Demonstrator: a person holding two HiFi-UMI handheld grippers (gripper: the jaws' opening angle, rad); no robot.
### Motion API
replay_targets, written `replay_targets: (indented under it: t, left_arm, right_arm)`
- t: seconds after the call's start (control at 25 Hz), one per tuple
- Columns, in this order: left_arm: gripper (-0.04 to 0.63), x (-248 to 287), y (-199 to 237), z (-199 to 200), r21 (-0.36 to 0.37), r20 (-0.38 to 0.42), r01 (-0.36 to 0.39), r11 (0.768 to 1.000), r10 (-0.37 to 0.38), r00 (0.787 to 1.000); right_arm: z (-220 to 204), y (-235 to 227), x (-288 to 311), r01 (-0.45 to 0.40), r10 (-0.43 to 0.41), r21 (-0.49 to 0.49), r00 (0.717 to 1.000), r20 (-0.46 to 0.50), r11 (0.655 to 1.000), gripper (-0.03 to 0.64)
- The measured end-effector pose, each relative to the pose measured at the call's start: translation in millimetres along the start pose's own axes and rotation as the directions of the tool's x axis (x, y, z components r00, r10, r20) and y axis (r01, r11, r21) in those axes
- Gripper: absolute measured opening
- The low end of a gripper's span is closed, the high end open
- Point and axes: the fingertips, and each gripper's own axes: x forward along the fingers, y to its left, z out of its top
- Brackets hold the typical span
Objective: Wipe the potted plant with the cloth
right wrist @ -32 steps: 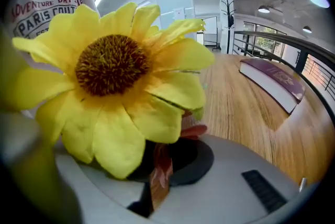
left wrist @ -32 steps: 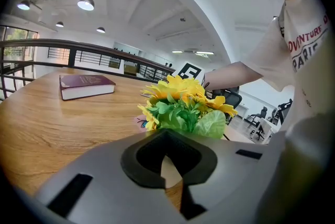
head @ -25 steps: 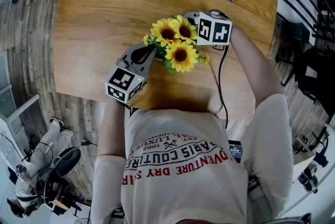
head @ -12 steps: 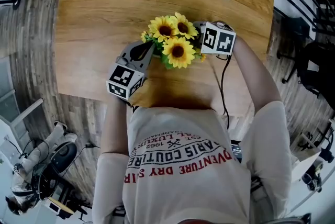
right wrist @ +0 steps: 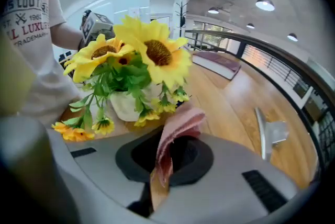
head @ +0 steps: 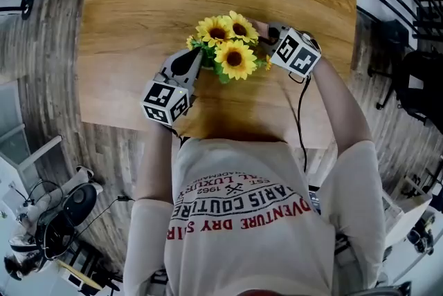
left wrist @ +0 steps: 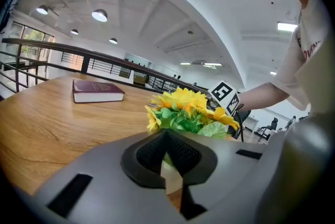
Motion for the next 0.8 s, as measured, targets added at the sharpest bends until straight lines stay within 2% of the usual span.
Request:
replay_targets:
  t: [0.16,0.36,0.56,0.8]
  left_arm:
    - [0.015,-17,-12,19,0.024,0.057,-0.037,0.999,0.036,0.998]
    - [0.015,-38,-31,40,0.151,0.083,-0.072,0.986,0.06,0.995]
    - [0.015,-57,-44,64,0.194,0.149,-0.093,0.977,0.065,0.987]
    - [0.015,-76,-45,85,0.232,0.205,-0.081,0.969,0.033,0.978]
  right_arm:
    - [7,-21,-31,0.175,-0.176,0.063,0.984,0.004,0.982,0.036]
    - [33,-26,-75,0.316,-0.325,0.131,0.945,0.048,0.94,0.037]
    - [66,-19,-110,0.36,-0.391,0.212,0.911,0.128,0.908,0.037]
    - [113,7,-127,0.386,-0.428,0.217,0.881,0.2,0.896,0.036]
